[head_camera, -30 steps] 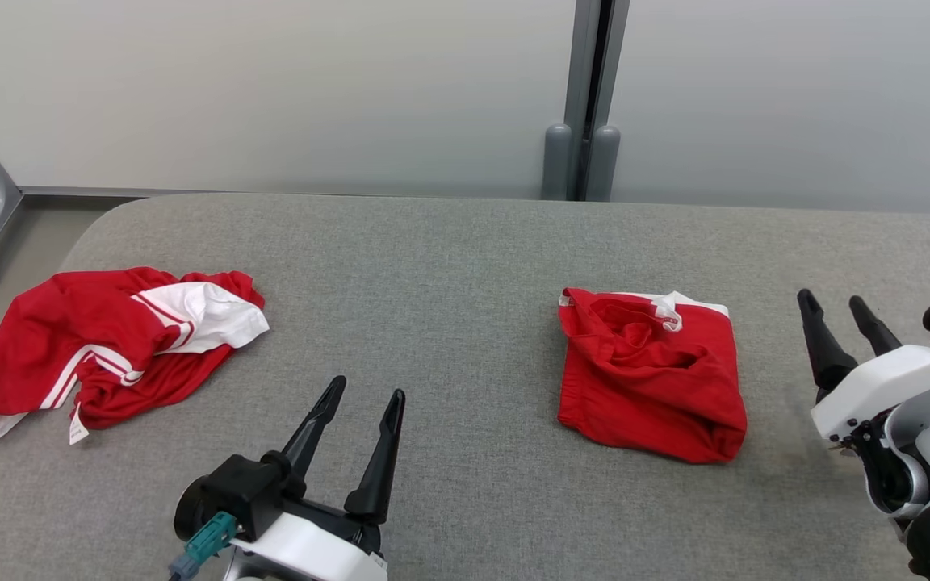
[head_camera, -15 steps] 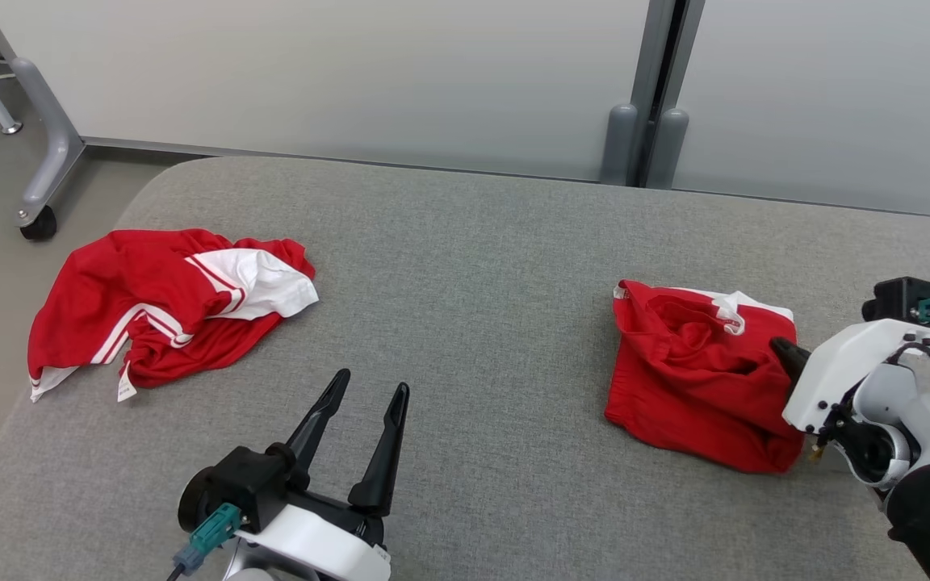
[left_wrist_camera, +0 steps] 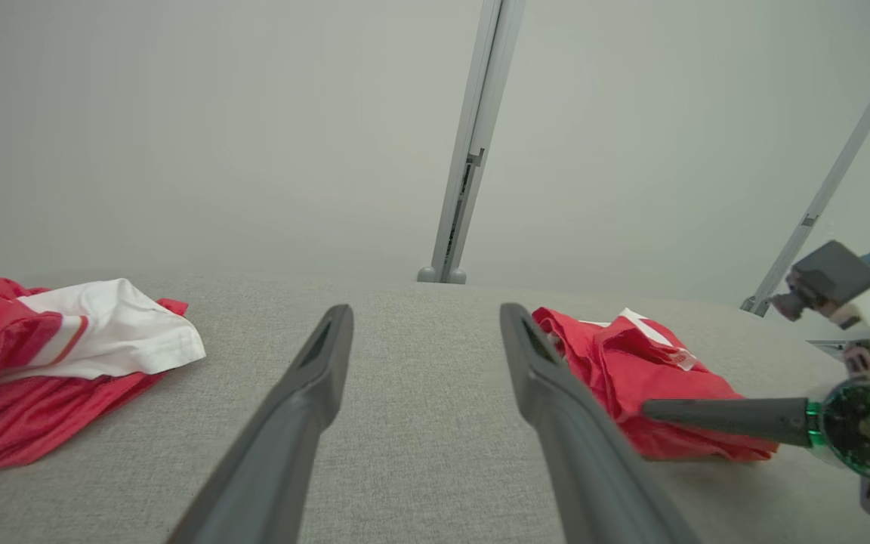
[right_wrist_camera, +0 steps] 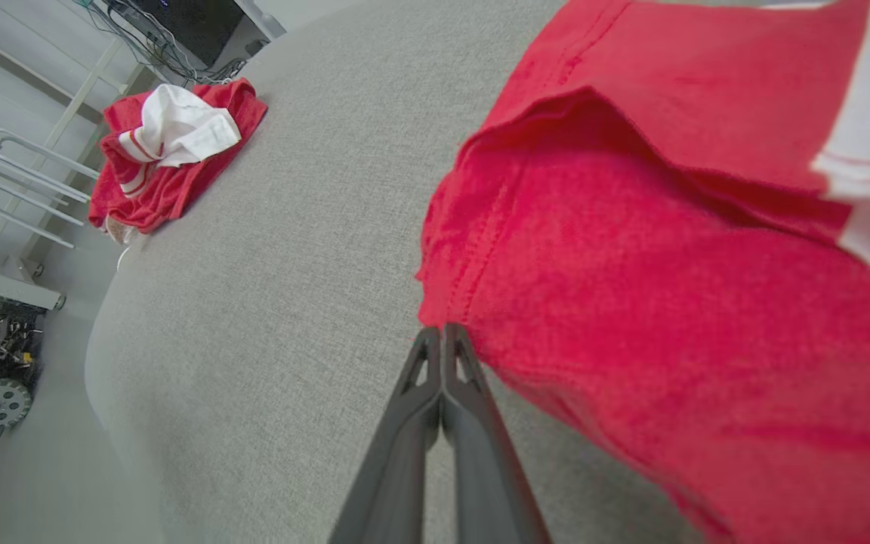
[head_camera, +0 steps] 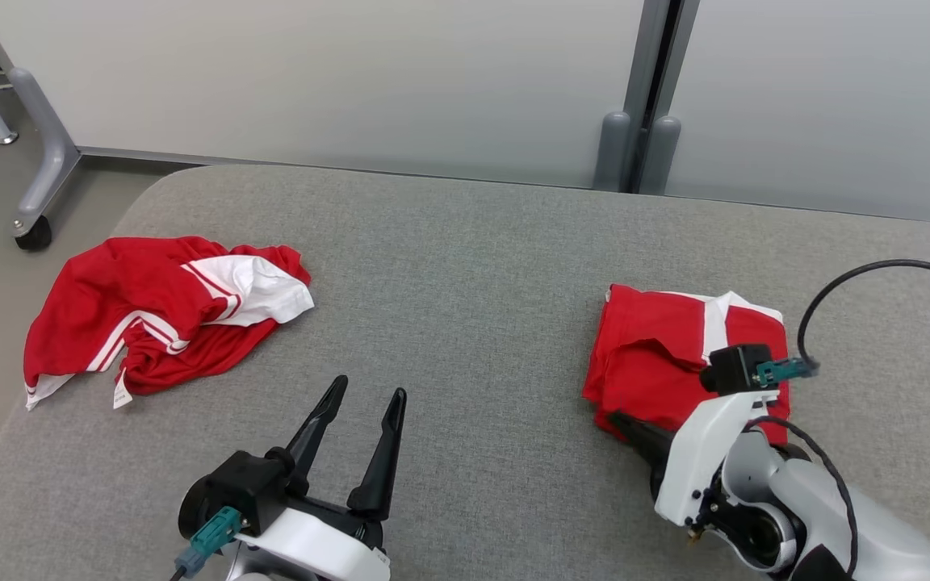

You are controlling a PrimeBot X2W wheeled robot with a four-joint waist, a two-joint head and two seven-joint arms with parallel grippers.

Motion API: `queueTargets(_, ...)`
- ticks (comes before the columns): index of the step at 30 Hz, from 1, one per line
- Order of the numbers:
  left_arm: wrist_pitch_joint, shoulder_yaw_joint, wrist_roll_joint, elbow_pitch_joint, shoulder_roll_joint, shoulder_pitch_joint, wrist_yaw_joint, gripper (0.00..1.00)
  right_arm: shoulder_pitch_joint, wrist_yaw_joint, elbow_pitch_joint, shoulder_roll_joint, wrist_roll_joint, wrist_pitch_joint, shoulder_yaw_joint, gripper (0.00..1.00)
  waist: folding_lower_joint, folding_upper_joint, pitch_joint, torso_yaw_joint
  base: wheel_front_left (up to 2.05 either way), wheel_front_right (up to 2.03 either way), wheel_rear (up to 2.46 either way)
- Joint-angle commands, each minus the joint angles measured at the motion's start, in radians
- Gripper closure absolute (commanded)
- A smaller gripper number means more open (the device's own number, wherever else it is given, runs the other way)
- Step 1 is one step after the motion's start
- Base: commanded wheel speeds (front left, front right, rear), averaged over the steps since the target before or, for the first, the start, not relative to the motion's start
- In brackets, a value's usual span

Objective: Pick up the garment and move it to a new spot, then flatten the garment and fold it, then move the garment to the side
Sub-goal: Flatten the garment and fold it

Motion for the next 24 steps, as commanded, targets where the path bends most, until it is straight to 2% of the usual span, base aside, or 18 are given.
queueTargets(1,0.000,0.004,0.008,0.002,0.005,-0.002,-0.005,0.00,0.014,0.000,-0.029,-0.011,0.003,-0.017,0.013,1.00,0.0000,0.0000,-0.002,-0.007,0.00,0.00,0.00)
queueTargets(6,0.000,0.007,0.010,0.001,0.007,0.002,-0.005,0.00,0.031,0.000,-0.119,-0.051,0.013,-0.099,0.011,1.00,0.0000,0.0000,-0.011,-0.021,0.00,0.00,0.00)
queueTargets(11,0.000,0.007,0.009,-0.003,0.006,0.011,-0.005,0.00,0.049,0.000,-0.151,-0.118,0.013,-0.192,-0.044,1.00,0.0000,0.0000,-0.016,-0.032,0.00,0.00,0.00)
queueTargets(18,0.000,0.004,0.012,-0.006,0.003,0.010,-0.005,0.00,0.055,0.000,-0.081,-0.177,-0.003,-0.236,-0.111,1.00,0.0000,0.0000,-0.009,-0.037,0.00,0.00,0.00)
queueTargets(24,0.000,0.001,0.015,-0.005,-0.004,-0.014,-0.011,0.00,0.004,0.000,0.030,-0.158,-0.039,-0.168,-0.087,1.00,0.0000,0.0000,0.029,-0.032,0.00,0.00,0.00)
